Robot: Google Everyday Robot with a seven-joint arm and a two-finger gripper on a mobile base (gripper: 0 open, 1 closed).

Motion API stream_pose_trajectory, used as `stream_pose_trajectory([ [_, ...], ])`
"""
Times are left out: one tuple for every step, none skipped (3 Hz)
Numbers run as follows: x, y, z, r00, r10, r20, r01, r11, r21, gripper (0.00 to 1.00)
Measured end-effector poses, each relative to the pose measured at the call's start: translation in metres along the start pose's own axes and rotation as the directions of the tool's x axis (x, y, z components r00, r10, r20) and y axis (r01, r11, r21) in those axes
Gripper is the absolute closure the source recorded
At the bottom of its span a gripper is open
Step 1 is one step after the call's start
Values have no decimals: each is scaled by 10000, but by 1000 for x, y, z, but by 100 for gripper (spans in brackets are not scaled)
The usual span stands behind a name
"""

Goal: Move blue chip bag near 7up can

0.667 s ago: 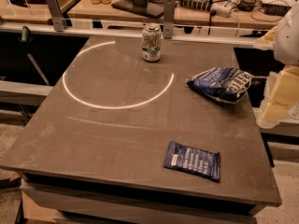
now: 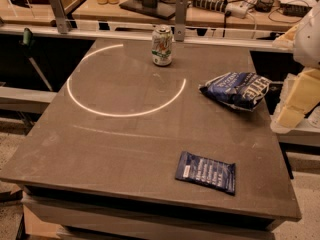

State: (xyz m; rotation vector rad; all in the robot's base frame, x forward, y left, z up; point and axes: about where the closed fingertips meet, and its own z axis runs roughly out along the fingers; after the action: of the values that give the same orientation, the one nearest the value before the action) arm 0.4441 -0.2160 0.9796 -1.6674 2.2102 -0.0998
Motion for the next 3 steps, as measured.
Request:
stream_pose_trajectory([
  [7,-23,-2,9950,734,678,-792,9930,881,0],
  [13,-59,-10,9798,1082,1682,-1405,9709,1938,0],
  [9,-87,-20,9653,1439,2177,-2060,9323,2971,0],
])
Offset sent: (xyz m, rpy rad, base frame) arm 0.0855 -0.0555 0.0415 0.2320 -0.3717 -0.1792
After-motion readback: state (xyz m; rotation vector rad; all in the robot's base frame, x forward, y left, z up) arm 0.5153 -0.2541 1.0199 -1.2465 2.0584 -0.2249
